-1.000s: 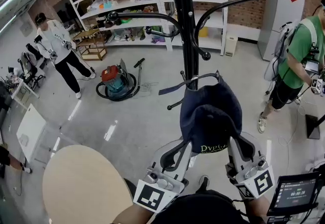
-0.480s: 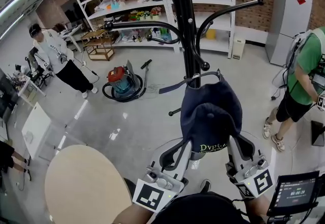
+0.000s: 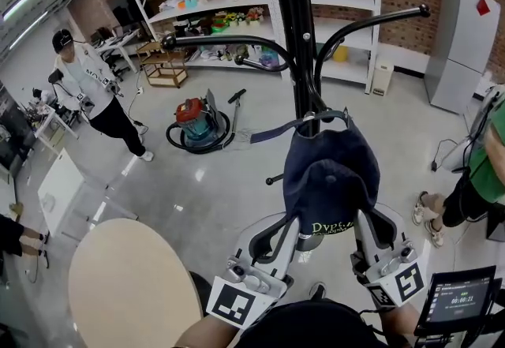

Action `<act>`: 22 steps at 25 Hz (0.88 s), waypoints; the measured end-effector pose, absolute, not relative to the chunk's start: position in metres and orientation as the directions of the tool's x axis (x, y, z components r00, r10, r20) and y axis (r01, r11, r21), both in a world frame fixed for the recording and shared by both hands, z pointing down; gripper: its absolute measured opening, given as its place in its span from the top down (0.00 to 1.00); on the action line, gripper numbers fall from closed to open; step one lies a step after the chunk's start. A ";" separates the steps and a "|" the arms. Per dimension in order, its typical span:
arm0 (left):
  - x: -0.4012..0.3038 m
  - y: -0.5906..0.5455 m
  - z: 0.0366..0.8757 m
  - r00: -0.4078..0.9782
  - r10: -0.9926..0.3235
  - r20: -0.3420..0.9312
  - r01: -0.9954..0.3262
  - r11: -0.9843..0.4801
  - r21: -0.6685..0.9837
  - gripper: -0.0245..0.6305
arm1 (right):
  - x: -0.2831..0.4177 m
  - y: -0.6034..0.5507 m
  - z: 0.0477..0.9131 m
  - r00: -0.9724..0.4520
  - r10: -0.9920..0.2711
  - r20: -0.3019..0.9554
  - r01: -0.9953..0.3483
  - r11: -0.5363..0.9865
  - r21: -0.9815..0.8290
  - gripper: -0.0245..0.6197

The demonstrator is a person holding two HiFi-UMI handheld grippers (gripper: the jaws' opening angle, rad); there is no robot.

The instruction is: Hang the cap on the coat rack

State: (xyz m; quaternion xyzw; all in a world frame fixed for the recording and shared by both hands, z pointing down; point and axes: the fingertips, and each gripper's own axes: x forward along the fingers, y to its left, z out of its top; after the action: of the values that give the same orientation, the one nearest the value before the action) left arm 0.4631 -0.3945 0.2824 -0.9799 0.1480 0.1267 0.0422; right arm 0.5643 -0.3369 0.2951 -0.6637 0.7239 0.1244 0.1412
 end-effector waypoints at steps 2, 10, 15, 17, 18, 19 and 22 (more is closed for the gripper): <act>0.465 -0.399 0.283 0.922 -0.286 -0.260 -0.305 -0.952 -0.033 0.94 | 0.567 -0.342 0.295 -0.082 -0.925 -0.370 -0.995 0.094 -0.014 0.91; 0.482 -0.407 0.291 0.920 -0.308 -0.243 -0.324 -0.946 -0.028 0.94 | 0.585 -0.352 0.307 -0.100 -0.931 -0.351 -0.991 0.123 -0.043 0.91; 0.489 -0.420 0.295 0.918 -0.325 -0.228 -0.339 -0.941 -0.023 0.94 | 0.592 -0.366 0.311 -0.111 -0.934 -0.339 -0.989 0.138 -0.055 0.91; 0.491 -0.428 0.297 0.917 -0.332 -0.223 -0.344 -0.939 -0.016 0.94 | 0.595 -0.373 0.313 -0.113 -0.936 -0.332 -0.988 0.141 -0.062 0.91; 0.492 -0.431 0.297 0.915 -0.336 -0.224 -0.347 -0.938 -0.014 0.94 | 0.595 -0.377 0.314 -0.113 -0.938 -0.328 -0.988 0.143 -0.066 0.91; 0.493 -0.433 0.297 0.914 -0.339 -0.223 -0.350 -0.937 -0.014 0.94 | 0.596 -0.379 0.315 -0.114 -0.939 -0.325 -0.987 0.144 -0.069 0.91; 0.497 -0.437 0.301 0.916 -0.346 -0.204 -0.356 -0.934 -0.015 0.94 | 0.601 -0.384 0.317 -0.114 -0.942 -0.317 -0.986 0.146 -0.078 0.91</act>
State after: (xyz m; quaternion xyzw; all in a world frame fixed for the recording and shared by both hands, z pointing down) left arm 0.4967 -0.4368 0.3012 -0.9784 0.1794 0.0994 0.0257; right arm 0.6006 -0.3839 0.3172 -0.6490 0.7426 0.0756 0.1470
